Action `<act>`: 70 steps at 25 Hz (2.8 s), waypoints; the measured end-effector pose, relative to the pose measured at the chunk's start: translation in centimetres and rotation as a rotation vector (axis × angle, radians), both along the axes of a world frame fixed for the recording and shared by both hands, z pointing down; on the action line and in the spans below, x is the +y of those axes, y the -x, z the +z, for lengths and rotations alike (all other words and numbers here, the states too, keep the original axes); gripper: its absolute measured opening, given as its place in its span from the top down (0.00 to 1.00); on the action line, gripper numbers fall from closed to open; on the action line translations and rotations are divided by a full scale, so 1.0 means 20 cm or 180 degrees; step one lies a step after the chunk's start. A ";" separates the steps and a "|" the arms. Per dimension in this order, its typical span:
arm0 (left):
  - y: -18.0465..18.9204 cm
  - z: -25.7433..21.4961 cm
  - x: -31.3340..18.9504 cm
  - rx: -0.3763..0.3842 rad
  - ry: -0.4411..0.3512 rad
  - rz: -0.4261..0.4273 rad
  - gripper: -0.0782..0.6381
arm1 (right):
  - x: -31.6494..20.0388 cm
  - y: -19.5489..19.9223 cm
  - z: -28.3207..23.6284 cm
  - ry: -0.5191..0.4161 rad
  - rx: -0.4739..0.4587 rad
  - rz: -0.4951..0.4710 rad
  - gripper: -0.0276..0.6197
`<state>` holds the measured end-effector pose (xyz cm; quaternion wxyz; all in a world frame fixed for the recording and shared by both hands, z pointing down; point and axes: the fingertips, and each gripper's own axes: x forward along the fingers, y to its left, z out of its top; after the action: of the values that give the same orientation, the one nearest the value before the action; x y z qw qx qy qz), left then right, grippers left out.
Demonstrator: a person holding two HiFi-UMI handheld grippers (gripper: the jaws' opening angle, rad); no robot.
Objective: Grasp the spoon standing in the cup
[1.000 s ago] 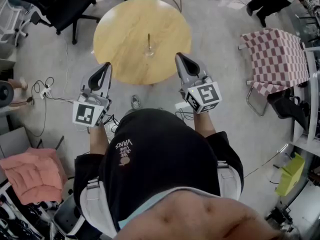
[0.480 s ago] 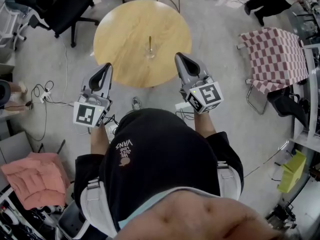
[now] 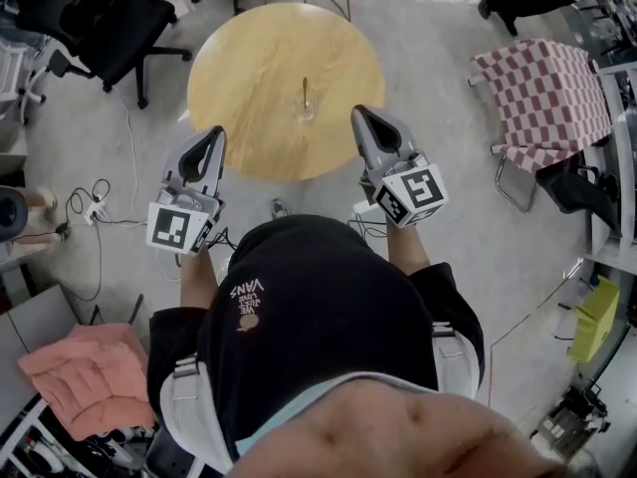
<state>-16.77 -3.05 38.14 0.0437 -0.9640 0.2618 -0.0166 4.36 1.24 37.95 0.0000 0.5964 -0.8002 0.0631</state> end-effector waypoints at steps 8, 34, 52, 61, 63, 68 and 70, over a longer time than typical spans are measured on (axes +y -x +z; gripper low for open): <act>0.05 0.05 -0.09 -0.0011 0.0088 0.0194 0.89 | -0.01 0.07 0.05 0.0052 -0.0023 0.0178 0.96; -0.28 0.05 -0.35 0.0087 0.0081 -0.0282 0.89 | -0.48 -0.19 0.08 0.0136 0.0110 -0.0622 0.96; -0.38 0.07 -0.46 0.0114 0.0364 -0.0942 0.89 | -0.81 -0.13 0.17 0.0248 0.0117 -0.1556 0.96; -0.37 0.07 -0.48 0.0039 0.0359 -0.1079 0.89 | -0.87 -0.06 0.28 0.0341 0.0117 -0.1861 0.96; -0.38 0.07 -0.49 0.0026 0.0351 -0.1092 0.89 | -0.88 -0.06 0.31 0.0364 0.0116 -0.1883 0.96; -0.41 0.08 -0.49 0.0010 0.0351 -0.1086 0.89 | -0.89 -0.06 0.38 0.0452 0.0092 -0.1929 0.96; -0.42 0.08 -0.50 0.0017 0.0367 -0.1089 0.89 | -0.90 -0.06 0.42 0.0495 0.0083 -0.1961 0.96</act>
<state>-8.40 -13.02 39.82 -0.0158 -0.9063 0.4207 -0.0362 5.59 -16.74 46.31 0.0750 0.3249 -0.9359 0.1134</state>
